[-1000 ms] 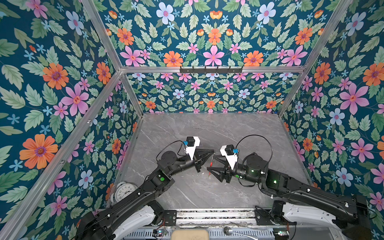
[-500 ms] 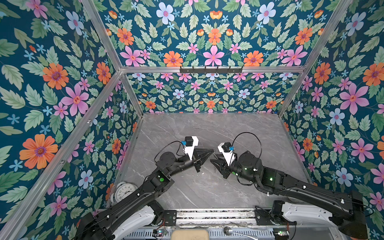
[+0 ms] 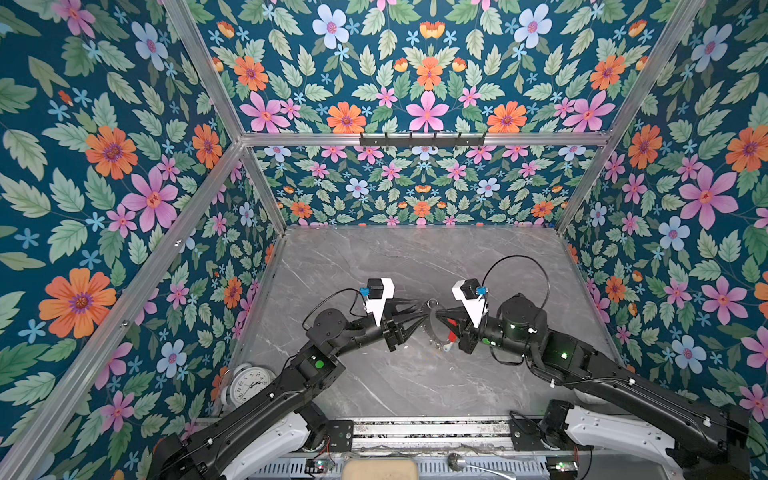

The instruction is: Remove the keys from the keyring

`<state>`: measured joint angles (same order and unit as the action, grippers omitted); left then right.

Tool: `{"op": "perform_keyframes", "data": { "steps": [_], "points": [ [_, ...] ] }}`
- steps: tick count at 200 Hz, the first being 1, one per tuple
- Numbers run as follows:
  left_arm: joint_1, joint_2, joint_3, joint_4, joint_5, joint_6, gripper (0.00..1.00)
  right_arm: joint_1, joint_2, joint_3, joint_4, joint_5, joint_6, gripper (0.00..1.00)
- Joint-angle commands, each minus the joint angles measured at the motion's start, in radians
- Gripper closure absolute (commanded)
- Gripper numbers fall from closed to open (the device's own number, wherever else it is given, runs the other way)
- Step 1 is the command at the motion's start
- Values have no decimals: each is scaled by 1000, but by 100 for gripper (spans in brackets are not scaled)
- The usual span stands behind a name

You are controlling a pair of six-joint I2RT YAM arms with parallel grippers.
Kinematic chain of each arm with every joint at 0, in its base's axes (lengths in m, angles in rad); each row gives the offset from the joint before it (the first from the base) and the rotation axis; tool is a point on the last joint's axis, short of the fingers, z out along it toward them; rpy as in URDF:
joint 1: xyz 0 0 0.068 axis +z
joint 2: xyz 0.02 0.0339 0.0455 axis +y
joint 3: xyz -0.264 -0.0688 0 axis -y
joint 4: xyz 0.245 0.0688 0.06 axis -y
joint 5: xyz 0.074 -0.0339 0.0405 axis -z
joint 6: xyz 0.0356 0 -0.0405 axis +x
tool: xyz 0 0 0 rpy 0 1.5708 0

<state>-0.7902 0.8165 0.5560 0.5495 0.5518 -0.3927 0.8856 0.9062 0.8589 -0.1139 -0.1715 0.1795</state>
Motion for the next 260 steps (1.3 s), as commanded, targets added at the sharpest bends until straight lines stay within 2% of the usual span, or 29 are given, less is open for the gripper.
{"op": "perform_keyframes", "data": {
  "steps": [1, 25, 44, 84, 120, 139, 175, 206, 221, 228, 248, 260],
  "points": [
    [1, -11, -12, 29, 42, 9, 55, -67, -35, 3, -25, -251, 26, 100],
    [5, -4, -23, 41, 69, 0, 53, -163, -80, -12, -2, -440, 55, 100],
    [6, 12, -21, 46, 84, -6, 52, -196, -106, -17, 16, -532, 67, 100],
    [12, 54, -15, 120, 192, -42, 51, -205, -86, 4, 26, -652, 72, 100],
    [12, 83, -22, 241, 304, -102, 53, -204, -63, 8, 62, -658, 86, 100],
    [12, 105, -16, 269, 342, -129, 58, -205, -53, 11, 74, -638, 90, 100],
    [12, 158, -10, 330, 389, -181, 81, -205, -27, 24, 82, -614, 96, 100],
    [12, 174, -4, 344, 375, -195, 97, -205, -14, 33, 83, -592, 103, 100],
    [11, 176, -2, 347, 358, -201, 100, -205, -15, 38, 81, -553, 112, 100],
    [11, 176, -1, 348, 347, -202, 100, -205, -20, 36, 80, -534, 120, 92],
    [11, 177, 4, 334, 302, -205, 100, -205, -50, 28, 72, -471, 122, 55],
    [11, 177, 10, 309, 261, -206, 100, -205, -72, 19, 65, -438, 118, 45]
  ]
}}
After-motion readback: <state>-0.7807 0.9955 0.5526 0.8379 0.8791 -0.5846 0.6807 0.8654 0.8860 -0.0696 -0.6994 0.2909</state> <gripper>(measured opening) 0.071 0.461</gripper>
